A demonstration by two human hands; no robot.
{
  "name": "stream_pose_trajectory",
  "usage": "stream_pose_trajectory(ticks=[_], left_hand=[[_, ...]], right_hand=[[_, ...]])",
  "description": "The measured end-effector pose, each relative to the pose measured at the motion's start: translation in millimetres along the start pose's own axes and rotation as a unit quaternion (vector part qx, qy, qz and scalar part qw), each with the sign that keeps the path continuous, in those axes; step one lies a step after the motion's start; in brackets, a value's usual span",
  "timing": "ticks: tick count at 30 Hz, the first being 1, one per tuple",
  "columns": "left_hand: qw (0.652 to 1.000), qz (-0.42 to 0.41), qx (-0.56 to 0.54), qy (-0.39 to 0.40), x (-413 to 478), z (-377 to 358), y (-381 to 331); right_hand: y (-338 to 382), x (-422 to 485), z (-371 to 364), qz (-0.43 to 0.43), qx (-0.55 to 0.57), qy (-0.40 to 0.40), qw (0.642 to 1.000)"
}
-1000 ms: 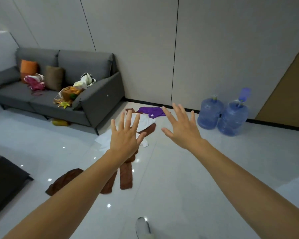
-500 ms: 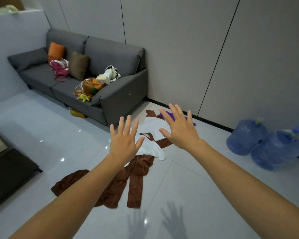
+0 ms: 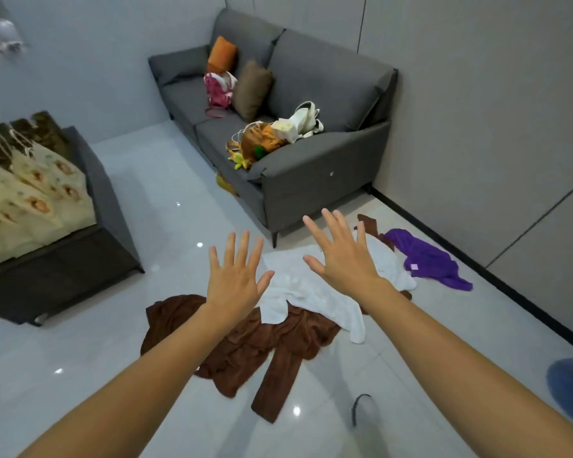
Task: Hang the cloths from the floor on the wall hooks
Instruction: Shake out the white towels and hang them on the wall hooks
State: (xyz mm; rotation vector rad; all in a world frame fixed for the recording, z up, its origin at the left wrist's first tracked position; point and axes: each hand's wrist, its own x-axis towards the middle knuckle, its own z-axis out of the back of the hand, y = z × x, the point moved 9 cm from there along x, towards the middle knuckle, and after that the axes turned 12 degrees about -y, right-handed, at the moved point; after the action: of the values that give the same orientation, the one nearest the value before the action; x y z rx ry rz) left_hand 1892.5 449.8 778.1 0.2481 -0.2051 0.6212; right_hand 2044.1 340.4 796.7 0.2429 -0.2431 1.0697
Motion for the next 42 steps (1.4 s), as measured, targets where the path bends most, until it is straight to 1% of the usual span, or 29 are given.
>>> stream_pose_trajectory(ticks=[3, 7, 13, 19, 25, 29, 37, 42], left_hand=[[0.998, 0.052, 0.012, 0.022, 22.6, -25.3, -4.4], [0.995, 0.092, 0.017, 0.029, 47.2, -46.3, -7.1], [0.99, 0.137, 0.002, 0.035, 81.3, -84.6, 6.3], [0.992, 0.126, -0.011, 0.029, 110.6, -144.7, 23.9], [0.99, 0.134, -0.025, 0.048, 128.1, -220.5, 20.8], [0.99, 0.129, -0.018, 0.049, 140.0, -302.2, 1.2], [0.989, 0.143, 0.001, 0.031, 142.4, -510.5, -39.0], [0.987, 0.147, 0.003, 0.064, 126.0, -632.9, -65.7]], right_hand=[[-21.6, 35.8, -32.4, 0.046, 0.013, 0.032, 0.998], [-42.0, 77.9, -66.9, 0.089, 0.028, 0.063, 0.994], [-47.7, 132.5, -120.0, 0.111, 0.031, 0.074, 0.991], [-40.5, 165.6, -188.0, 0.121, 0.023, 0.056, 0.991], [-50.9, 184.2, -259.7, 0.137, 0.022, 0.027, 0.99], [-72.0, 188.2, -347.1, 0.153, 0.03, 0.02, 0.988], [-110.0, 172.7, -566.4, 0.17, 0.04, 0.012, 0.985], [-125.3, 151.6, -683.0, 0.181, 0.033, 0.031, 0.983]])
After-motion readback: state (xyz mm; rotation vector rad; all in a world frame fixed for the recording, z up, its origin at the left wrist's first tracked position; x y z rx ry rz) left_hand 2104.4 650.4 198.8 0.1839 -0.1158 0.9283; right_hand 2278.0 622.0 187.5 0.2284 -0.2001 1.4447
